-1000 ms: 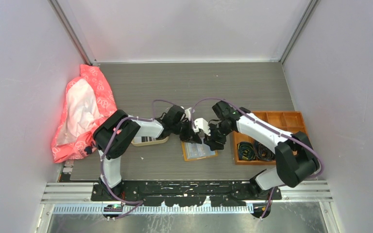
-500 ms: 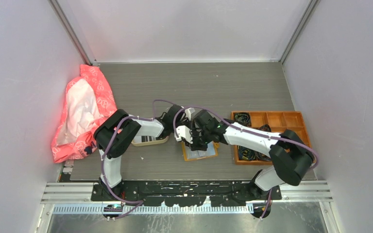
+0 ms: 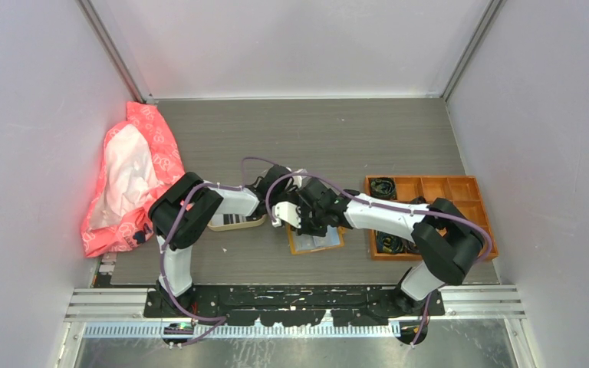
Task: Put the credit cards into the card holder
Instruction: Insert the credit card into the card holder.
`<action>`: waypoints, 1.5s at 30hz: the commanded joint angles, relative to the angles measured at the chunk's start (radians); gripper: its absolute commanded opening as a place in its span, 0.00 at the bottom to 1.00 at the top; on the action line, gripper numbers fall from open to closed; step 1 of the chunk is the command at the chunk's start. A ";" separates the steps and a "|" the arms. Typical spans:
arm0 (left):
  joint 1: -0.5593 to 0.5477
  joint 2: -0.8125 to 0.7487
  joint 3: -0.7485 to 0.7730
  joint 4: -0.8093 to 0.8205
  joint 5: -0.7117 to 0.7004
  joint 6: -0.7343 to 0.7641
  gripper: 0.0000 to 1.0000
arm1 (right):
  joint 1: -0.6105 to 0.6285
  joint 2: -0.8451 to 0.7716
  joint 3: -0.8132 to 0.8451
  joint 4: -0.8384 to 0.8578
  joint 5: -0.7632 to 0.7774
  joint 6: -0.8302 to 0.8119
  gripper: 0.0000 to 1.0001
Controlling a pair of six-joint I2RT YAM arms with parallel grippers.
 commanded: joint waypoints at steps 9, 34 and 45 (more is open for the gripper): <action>0.013 0.005 -0.001 -0.074 -0.036 0.025 0.19 | -0.024 0.024 0.031 -0.131 0.098 -0.110 0.06; 0.034 -0.253 -0.032 -0.219 -0.123 0.097 0.23 | -0.217 -0.132 0.092 -0.335 -0.347 -0.128 0.26; 0.032 -0.667 -0.099 -0.344 -0.206 0.103 0.23 | -0.365 -0.218 0.120 -0.296 -0.431 0.048 0.33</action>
